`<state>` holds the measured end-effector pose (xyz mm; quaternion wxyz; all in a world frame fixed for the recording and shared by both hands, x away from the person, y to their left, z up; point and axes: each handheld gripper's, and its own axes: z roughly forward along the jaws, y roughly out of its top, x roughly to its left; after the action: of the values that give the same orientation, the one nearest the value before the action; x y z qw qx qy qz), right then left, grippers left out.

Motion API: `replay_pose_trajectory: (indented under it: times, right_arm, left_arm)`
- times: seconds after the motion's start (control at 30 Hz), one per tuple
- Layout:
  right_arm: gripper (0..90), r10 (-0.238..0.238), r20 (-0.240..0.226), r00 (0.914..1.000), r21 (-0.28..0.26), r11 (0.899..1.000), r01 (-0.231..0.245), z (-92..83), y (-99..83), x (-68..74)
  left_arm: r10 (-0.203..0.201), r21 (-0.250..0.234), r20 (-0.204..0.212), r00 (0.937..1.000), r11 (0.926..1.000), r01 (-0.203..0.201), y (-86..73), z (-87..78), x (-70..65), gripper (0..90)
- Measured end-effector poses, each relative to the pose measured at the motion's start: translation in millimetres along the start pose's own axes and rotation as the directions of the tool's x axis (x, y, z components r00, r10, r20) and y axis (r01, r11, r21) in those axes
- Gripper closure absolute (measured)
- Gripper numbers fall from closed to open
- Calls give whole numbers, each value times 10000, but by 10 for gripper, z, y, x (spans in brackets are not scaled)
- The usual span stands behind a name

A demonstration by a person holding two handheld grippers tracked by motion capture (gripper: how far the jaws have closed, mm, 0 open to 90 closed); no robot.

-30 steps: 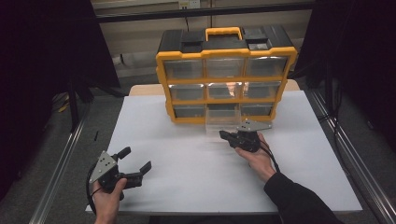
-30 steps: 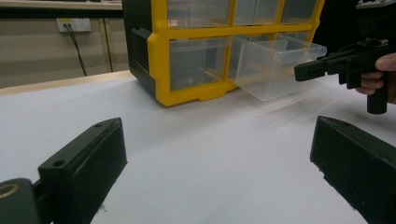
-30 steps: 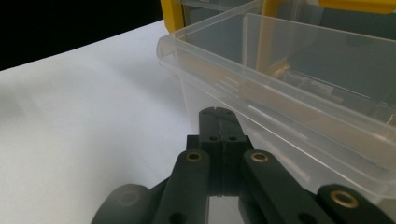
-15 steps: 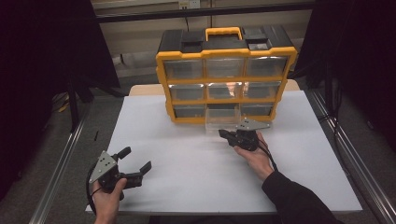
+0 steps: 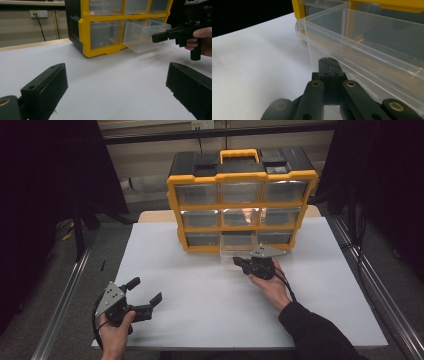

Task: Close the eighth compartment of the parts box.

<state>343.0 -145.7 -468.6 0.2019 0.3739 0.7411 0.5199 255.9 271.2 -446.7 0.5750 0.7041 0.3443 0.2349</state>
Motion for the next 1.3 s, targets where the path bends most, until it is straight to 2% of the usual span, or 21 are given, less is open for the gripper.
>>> replay_pose_trajectory:
  times: [0.07, 0.13, 0.17, 0.23, 0.63, 1.3]
  right_arm:
    - [900, -33, 31, 10000, 13, 10000, 33, 0, 0, -3]
    - [900, -11, 116, 9999, -69, 10000, 12, -1, 10, -19]
    - [900, 42, 206, 9998, -78, 10000, -41, -3, 14, -23]
    - [900, 96, 286, 9995, -162, 9998, -91, 1, 20, -51]
    - [900, 253, 231, 9994, -331, 9992, -246, 21, 16, -100]
    - [900, 224, 333, 9992, -245, 9995, -216, 98, 40, -119]
  left_arm:
    - [7, 17, -26, 10000, 10000, -7, 0, 0, 1, 35]
    - [-178, -65, -24, 9998, 9998, 178, -4, 6, -14, 35]
    - [13, 4, -6, 10000, 10000, -13, 1, -1, -3, 35]
    - [-48, -14, -27, 10000, 10000, 48, 1, -6, -5, 35]
    - [-38, 2, -10, 10000, 10000, 38, 3, -6, -3, 35]
    - [4, 16, 4, 10000, 10000, -4, 1, -3, 6, 35]
